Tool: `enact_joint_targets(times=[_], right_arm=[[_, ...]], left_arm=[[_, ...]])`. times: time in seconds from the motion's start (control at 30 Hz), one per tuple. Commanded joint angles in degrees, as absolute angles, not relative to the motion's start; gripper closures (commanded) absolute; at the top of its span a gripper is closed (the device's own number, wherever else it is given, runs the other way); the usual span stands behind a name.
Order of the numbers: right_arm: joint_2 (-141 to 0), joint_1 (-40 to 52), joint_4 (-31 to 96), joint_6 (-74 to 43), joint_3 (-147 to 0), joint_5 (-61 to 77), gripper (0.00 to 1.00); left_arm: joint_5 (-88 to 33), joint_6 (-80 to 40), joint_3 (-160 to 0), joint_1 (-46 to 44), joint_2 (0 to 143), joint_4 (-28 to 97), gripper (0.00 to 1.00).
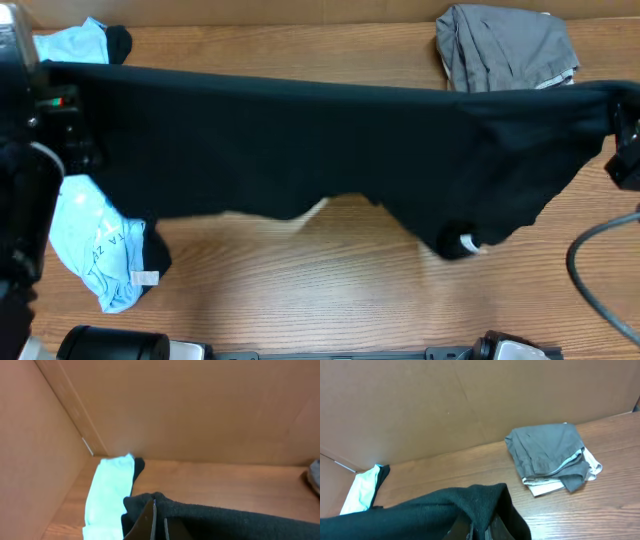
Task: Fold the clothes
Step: 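Lift the shirt with both grippers and stretch it left to right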
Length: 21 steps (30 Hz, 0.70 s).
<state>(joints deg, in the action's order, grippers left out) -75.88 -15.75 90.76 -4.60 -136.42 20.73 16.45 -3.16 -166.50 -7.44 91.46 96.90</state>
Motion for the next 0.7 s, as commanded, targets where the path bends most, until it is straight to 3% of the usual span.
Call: enact_joint_targets(times=[0.0,0.23,0.5,0.67], right_arm=[[-81.03,-15.44,88.97,-3.99,-136.73,20.08,0.96],[-91.15,-9.02,77.78,-2.66,-136.73,19.62,0.96],[-101.56,-4.56,50.61,-3.20,-136.73,19.16,0.96],[-101.27,-4.56,41.21,-3.40,-138.76,19.20,0.96]], left_arm=[[19.99,-4.75,-161.75,-6.42,96.18,96.60,0.96],[19.00,-4.80,-158.45,-2.52,106.34,90.52,0.96],[17.43,-4.69,-158.45,-0.64,115.90,69.28,0.96],[15.42,-3.16,-158.74,-0.64,116.03,58.54,0.96]])
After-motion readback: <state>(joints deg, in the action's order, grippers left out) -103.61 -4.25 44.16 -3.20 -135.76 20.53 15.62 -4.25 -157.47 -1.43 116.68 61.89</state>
